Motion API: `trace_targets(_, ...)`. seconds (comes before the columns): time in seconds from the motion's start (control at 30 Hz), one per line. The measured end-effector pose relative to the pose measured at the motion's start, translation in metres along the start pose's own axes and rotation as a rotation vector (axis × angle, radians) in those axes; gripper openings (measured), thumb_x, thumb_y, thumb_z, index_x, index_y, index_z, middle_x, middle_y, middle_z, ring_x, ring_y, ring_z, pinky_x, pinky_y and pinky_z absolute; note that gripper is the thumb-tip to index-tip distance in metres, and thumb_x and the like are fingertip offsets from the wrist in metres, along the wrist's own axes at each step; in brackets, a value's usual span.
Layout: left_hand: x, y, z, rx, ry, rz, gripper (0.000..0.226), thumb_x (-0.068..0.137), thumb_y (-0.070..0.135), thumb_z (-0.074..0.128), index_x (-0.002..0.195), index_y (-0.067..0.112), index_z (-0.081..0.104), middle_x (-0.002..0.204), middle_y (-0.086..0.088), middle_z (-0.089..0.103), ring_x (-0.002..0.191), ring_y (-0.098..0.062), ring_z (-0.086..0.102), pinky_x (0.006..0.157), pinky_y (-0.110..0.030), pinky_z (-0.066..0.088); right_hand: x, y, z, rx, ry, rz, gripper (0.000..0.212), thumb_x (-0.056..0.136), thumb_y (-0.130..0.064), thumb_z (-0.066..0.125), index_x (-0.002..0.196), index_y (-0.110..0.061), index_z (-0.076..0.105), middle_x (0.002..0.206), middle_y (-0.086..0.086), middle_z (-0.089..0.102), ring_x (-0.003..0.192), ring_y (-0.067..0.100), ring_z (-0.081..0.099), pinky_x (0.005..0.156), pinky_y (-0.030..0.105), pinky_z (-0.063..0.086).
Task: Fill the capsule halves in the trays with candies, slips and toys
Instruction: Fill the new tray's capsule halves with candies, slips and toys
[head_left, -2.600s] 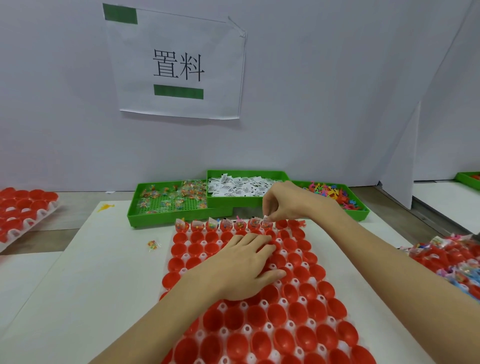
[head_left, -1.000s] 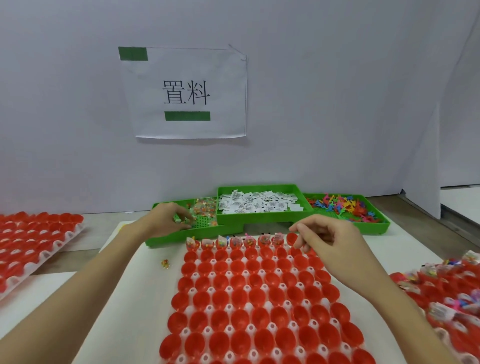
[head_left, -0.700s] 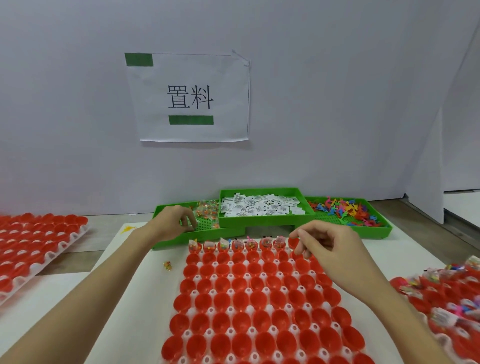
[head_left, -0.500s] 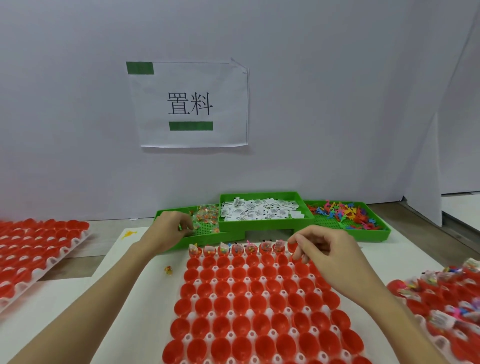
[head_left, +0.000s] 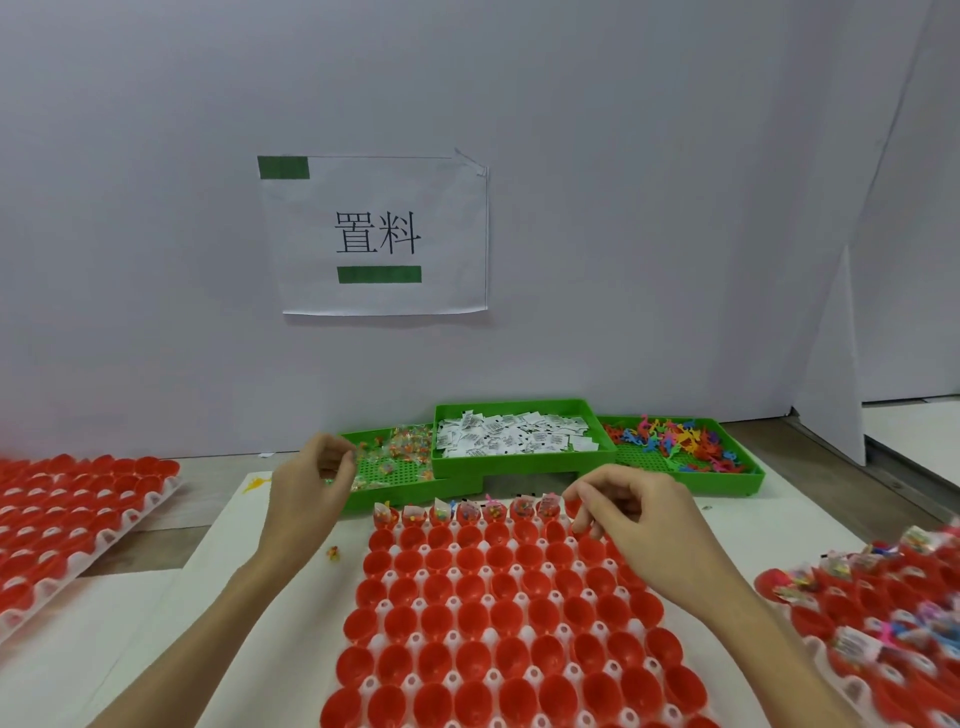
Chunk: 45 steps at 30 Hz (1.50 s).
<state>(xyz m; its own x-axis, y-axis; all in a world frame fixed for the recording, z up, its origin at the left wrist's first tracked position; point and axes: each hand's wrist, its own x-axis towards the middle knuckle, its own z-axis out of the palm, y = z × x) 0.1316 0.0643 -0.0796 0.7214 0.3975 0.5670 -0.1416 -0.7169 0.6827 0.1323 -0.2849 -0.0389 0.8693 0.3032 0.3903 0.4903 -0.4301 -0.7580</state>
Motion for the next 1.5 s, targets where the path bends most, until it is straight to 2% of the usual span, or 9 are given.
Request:
trace_targets(0.13, -0.044, 0.014, -0.012, -0.248, 0.019, -0.093, 0.019, 0.102, 0.011, 0.058, 0.102, 0.030, 0.065, 0.080, 0.005, 0.074, 0.071, -0.008, 0.069, 0.066, -0.014, 0.053, -0.001, -0.001, 0.000, -0.004, -0.002, -0.005, 0.024, 0.100, -0.017, 0.061, 0.086, -0.031, 0.074, 0.073, -0.008, 0.074, 0.067, 0.009, 0.069, 0.071, 0.020, 0.057)
trace_targets(0.43, -0.102, 0.025, -0.022, -0.329, -0.011, -0.060, 0.028, 0.104, 0.010, 0.054, 0.103, 0.035, 0.068, 0.077, -0.003, 0.068, 0.060, -0.018, 0.062, 0.062, -0.036, 0.055, -0.001, -0.002, 0.006, -0.041, -0.020, -0.009, 0.024, 0.100, -0.016, 0.062, 0.088, -0.031, 0.076, 0.074, -0.007, 0.074, 0.068, 0.008, 0.069, 0.073, 0.021, 0.057)
trace_targets(0.67, -0.115, 0.028, -0.014, -0.443, 0.051, -0.232, 0.020, 0.107, 0.021, 0.050, 0.108, 0.031, 0.067, 0.079, 0.001, 0.065, 0.071, -0.022, 0.060, 0.069, -0.042, 0.053, 0.004, -0.006, 0.009, -0.002, 0.038, -0.019, 0.019, 0.101, -0.010, 0.060, 0.095, -0.020, 0.075, 0.075, -0.002, 0.075, 0.068, 0.014, 0.070, 0.070, 0.022, 0.057)
trace_targets(0.9, -0.113, 0.027, -0.013, -0.532, 0.027, -0.335, 0.028, 0.108, 0.013, 0.047, 0.096, 0.030, 0.066, 0.069, -0.001, 0.060, 0.061, -0.011, 0.052, 0.060, -0.031, 0.046, 0.052, -0.001, 0.033, -0.190, 0.012, -0.028, 0.018, 0.100, -0.013, 0.060, 0.100, -0.025, 0.073, 0.082, -0.010, 0.073, 0.078, 0.001, 0.068, 0.072, 0.014, 0.052)
trace_targets(1.1, -0.113, 0.026, -0.012, -0.540, 0.034, -0.322, 0.028, 0.107, 0.015, 0.049, 0.094, 0.032, 0.068, 0.072, 0.000, 0.063, 0.061, -0.006, 0.056, 0.058, -0.017, 0.049, 0.121, -0.001, 0.057, -0.416, -0.133, 0.026, 0.017, 0.102, -0.016, 0.061, 0.108, -0.018, 0.077, 0.107, 0.003, 0.075, 0.096, 0.013, 0.067, 0.092, 0.030, 0.052)
trace_targets(1.27, -0.112, 0.028, -0.013, -0.523, 0.053, -0.314, 0.031, 0.107, 0.014, 0.049, 0.092, 0.033, 0.068, 0.078, 0.008, 0.069, 0.067, -0.002, 0.064, 0.059, -0.012, 0.049, 0.149, -0.002, 0.086, -0.440, -0.246, 0.079, 0.017, 0.095, -0.022, 0.071, 0.109, -0.015, 0.078, 0.110, 0.010, 0.076, 0.089, 0.014, 0.065, 0.074, 0.022, 0.046)
trace_targets(1.33, -0.111, 0.027, -0.014, -0.511, 0.058, -0.311, 0.029, 0.107, 0.015, 0.049, 0.094, 0.033, 0.068, 0.079, 0.009, 0.068, 0.065, -0.002, 0.063, 0.056, -0.013, 0.048, 0.155, -0.002, 0.097, -0.427, -0.278, 0.118, 0.023, 0.090, -0.026, 0.078, 0.109, -0.014, 0.078, 0.115, 0.013, 0.075, 0.096, 0.018, 0.068, 0.081, 0.027, 0.050)
trace_targets(1.43, -0.110, 0.027, -0.014, -0.484, 0.051, -0.299, 0.029, 0.107, 0.015, 0.050, 0.094, 0.034, 0.068, 0.080, 0.010, 0.069, 0.063, -0.001, 0.061, 0.054, -0.014, 0.048, 0.166, -0.003, 0.106, -0.475, -0.288, 0.206, 0.033, 0.084, -0.032, 0.082, 0.110, -0.011, 0.078, 0.134, 0.011, 0.066, 0.125, 0.025, 0.061, 0.104, 0.034, 0.046)
trace_targets(1.5, -0.110, 0.027, -0.014, -0.460, 0.056, -0.287, 0.029, 0.106, 0.014, 0.051, 0.093, 0.034, 0.067, 0.079, 0.014, 0.069, 0.063, 0.000, 0.062, 0.054, -0.011, 0.046, 0.171, -0.004, 0.108, -0.505, -0.322, 0.277, 0.032, 0.085, -0.031, 0.082, 0.110, -0.010, 0.079, 0.138, 0.008, 0.065, 0.131, 0.025, 0.056, 0.107, 0.032, 0.043)
